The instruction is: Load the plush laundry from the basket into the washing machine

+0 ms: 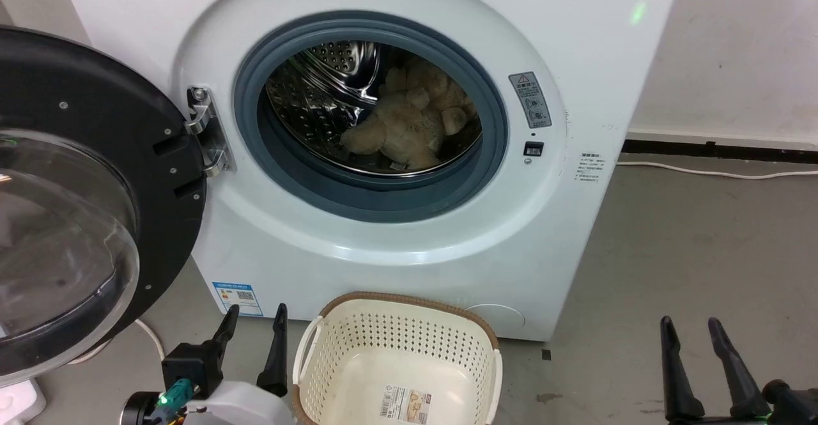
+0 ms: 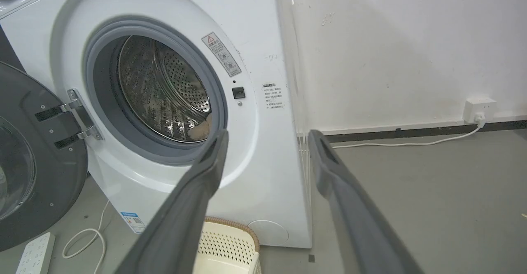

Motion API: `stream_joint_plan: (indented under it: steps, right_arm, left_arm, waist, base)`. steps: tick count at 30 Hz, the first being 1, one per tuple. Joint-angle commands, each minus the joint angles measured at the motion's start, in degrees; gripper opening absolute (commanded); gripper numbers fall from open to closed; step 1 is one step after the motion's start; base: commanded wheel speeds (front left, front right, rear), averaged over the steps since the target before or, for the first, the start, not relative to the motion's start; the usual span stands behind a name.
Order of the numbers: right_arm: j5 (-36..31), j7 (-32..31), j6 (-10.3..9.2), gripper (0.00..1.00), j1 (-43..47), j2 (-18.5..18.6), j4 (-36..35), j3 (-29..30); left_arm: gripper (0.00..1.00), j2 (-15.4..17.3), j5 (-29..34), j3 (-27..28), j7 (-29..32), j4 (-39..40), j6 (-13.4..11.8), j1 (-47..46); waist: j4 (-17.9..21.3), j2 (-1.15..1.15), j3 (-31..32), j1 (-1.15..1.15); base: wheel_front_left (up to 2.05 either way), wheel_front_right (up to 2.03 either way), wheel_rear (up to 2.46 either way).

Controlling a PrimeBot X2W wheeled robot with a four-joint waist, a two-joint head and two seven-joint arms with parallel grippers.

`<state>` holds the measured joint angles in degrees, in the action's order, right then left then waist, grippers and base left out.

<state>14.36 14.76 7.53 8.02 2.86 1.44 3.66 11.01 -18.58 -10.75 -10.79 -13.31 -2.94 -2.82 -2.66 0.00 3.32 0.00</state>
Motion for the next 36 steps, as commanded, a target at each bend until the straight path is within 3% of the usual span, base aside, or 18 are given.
stream_joint_plan:
  steps: [1,26,27,36]
  right_arm:
    - [-0.42,0.24,-0.04,1.00,0.92,0.01,0.24,-0.11]
    - [-1.59,0.24,-0.04,1.00,1.03,0.01,4.36,-0.85]
    - [-1.69,0.00,0.00,0.00,0.89,-0.01,4.21,-0.81]
    - [-2.23,-0.64,0.00,0.00,0.51,-0.01,3.96,-0.89]
  left_arm:
    - [1.00,0.27,0.41,-0.21,0.07,0.40,-0.26,0.80]
    - [1.00,0.89,-0.18,-0.30,-1.16,2.06,-2.01,2.43]
    - [0.00,0.68,-0.25,-0.41,-0.86,1.80,-2.02,2.28]
    - [0.00,0.24,0.53,0.05,-0.34,2.24,-1.78,2.30]
  waist:
    - [-0.02,0.00,0.02,0.00]
    - [-0.29,0.00,0.32,0.00]
    - [-0.28,0.00,0.31,0.00]
    - [-0.15,0.00,0.15,0.00]
  base:
    - [0.00,0.00,0.00]
    - [0.00,0.00,0.00]
    - [0.00,0.00,0.00]
    - [0.00,0.00,0.00]
